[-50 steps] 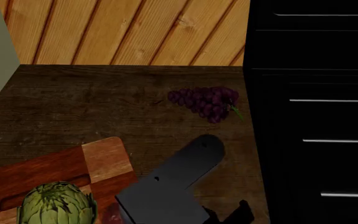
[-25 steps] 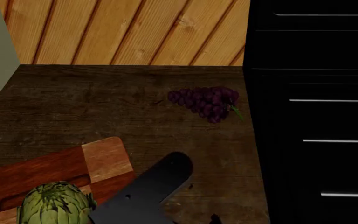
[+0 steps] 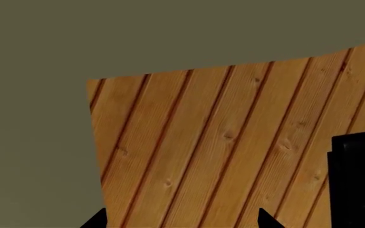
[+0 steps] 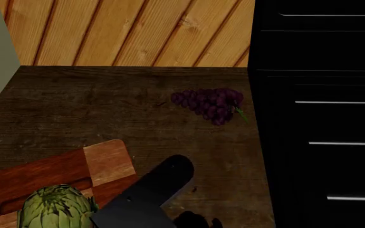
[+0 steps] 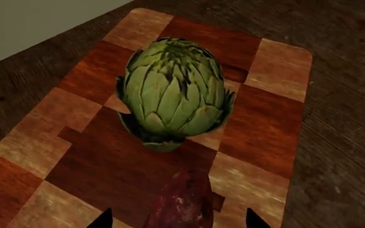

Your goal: Clear the non-vegetable object off the cutting board and place the vegetables onto it.

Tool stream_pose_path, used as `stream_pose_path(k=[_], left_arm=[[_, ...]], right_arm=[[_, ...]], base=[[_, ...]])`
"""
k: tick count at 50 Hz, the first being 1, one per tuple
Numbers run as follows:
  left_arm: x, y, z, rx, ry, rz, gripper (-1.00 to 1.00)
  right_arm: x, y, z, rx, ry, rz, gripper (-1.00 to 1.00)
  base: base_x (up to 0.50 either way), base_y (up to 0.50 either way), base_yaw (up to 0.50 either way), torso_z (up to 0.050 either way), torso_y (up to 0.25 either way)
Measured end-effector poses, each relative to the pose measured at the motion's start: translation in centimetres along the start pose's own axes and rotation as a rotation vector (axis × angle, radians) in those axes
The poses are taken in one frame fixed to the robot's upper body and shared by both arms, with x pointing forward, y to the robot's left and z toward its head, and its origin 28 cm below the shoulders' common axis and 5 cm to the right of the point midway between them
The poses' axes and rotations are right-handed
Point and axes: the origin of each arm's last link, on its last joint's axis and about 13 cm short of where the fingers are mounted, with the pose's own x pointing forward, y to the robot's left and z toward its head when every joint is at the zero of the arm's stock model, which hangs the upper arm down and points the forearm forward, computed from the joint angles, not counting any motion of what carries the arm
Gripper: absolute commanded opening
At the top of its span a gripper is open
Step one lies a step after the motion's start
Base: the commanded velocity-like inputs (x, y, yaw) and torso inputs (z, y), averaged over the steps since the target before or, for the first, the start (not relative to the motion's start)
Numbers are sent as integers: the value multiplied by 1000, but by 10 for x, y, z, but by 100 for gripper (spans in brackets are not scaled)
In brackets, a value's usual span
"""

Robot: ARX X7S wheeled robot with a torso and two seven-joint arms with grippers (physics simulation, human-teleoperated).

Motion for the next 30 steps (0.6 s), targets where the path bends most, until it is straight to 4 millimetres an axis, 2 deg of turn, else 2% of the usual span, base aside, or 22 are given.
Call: stream_pose_path(k=[15,30], left_arm=[[0,0,1,-9,-2,0,100],[-2,-1,1,-11,6,-9,100]], right_arm=[[-22,2,17,-23,-79,-36,100],[-63,11,36,-94,-231,-131,100]], base=[[23,7,35,1,0],[23,3,37,1,0]])
